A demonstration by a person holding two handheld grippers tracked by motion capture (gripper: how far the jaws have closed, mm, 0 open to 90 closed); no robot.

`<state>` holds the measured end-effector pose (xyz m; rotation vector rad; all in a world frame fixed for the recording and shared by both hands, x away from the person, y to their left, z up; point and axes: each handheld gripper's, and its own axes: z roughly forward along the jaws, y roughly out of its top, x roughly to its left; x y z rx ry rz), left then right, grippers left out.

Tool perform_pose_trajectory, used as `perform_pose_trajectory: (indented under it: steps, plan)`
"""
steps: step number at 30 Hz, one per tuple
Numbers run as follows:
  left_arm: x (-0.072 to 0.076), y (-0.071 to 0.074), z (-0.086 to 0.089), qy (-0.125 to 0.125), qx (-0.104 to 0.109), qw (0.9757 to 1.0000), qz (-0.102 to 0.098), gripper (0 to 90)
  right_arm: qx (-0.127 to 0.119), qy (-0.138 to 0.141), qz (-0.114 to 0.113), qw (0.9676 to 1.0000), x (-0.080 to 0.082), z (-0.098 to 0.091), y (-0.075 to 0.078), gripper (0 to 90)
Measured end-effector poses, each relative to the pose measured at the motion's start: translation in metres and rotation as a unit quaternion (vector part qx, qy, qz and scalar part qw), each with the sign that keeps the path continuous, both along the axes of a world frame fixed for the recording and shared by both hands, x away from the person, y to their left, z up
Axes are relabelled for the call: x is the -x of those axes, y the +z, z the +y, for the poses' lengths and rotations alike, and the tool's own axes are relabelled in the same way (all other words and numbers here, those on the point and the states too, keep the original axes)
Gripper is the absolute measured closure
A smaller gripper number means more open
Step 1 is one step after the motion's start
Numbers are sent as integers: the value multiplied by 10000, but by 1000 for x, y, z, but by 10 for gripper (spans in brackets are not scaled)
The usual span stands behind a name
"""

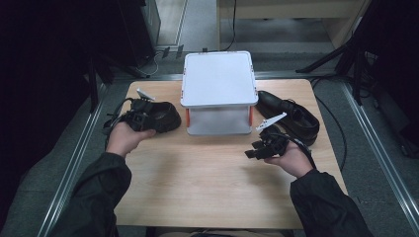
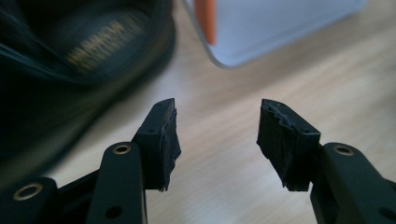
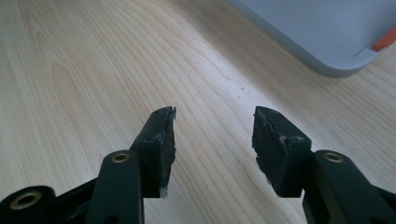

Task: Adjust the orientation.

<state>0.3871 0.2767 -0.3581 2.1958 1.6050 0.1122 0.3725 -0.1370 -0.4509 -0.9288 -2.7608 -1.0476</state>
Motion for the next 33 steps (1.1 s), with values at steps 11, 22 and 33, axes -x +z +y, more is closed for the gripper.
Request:
perform_pose_trajectory:
  steps: [11, 22, 33]
  plan:
    - [-59, 13, 8, 415, 9, 9977, 537, 491, 132, -66, -8, 9999, 6, -7, -2, 496]
    - [-92, -11, -3, 583, 329, 9935, 921, 517, 206, -217, -11, 9996, 12, -20, -5, 496]
    - [-104, -52, -9, 767, 208, 9898, 1185, 607, 179, -417, -116, 9989, 15, -29, -2, 504]
